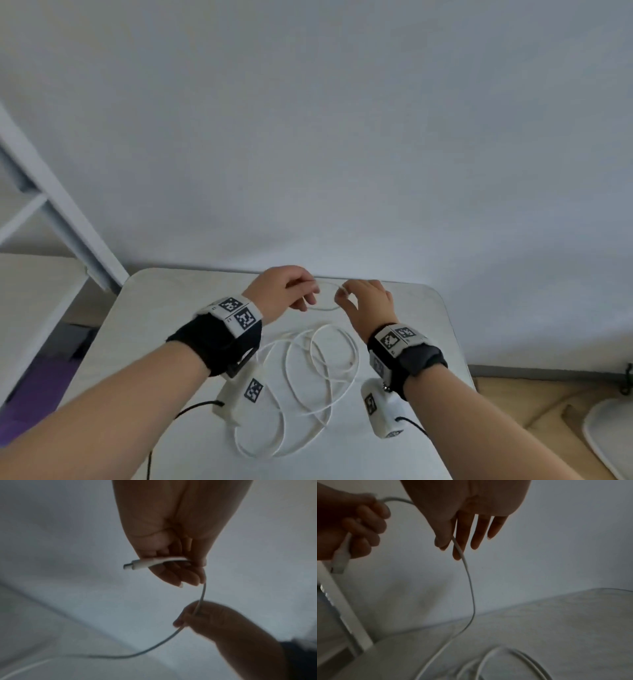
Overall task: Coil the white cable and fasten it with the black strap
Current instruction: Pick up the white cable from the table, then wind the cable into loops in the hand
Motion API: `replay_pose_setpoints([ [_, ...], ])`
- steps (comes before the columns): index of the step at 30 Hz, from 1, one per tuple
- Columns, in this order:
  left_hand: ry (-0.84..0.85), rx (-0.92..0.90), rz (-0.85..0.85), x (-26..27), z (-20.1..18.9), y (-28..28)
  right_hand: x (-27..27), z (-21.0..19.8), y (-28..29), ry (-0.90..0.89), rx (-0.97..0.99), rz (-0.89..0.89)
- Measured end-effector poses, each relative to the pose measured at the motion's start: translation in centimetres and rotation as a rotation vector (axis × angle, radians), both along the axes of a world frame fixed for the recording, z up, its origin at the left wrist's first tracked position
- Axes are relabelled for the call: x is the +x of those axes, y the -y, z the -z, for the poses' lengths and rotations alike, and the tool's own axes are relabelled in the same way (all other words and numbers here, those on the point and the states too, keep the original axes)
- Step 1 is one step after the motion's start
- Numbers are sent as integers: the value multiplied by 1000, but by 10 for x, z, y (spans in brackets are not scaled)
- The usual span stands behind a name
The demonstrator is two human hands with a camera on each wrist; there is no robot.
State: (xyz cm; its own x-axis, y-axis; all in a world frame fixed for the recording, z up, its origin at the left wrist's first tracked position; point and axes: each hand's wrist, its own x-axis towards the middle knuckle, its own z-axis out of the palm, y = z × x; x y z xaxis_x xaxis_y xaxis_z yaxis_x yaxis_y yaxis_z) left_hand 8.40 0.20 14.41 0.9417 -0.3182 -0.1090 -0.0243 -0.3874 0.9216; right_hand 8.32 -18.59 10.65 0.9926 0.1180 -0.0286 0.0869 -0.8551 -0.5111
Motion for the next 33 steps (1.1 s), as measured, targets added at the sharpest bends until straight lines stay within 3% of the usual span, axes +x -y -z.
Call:
replay_pose_setpoints([
  [3,-1,-221,-107,19,-49,-8,19,-23,-2,39,145,39],
  [7,-15,-429,-113,33,-99,-16,34,-48,-10,103,272,33],
  [13,-9,-978,-167,45,-169,-36,38,-56,-14,-13,367,12],
  [19,85,-1032,-152,48,-201,-58,41,-64,4,33,539,126],
  [22,99,-1155,-206,52,-204,-67,43,-71,21,66,582,211],
  [26,79,-1131,-214,54,-198,-66,48,-80,29,151,589,304],
  [33,-22,-1060,-130,57,-190,-58,53,-108,22,333,485,222],
])
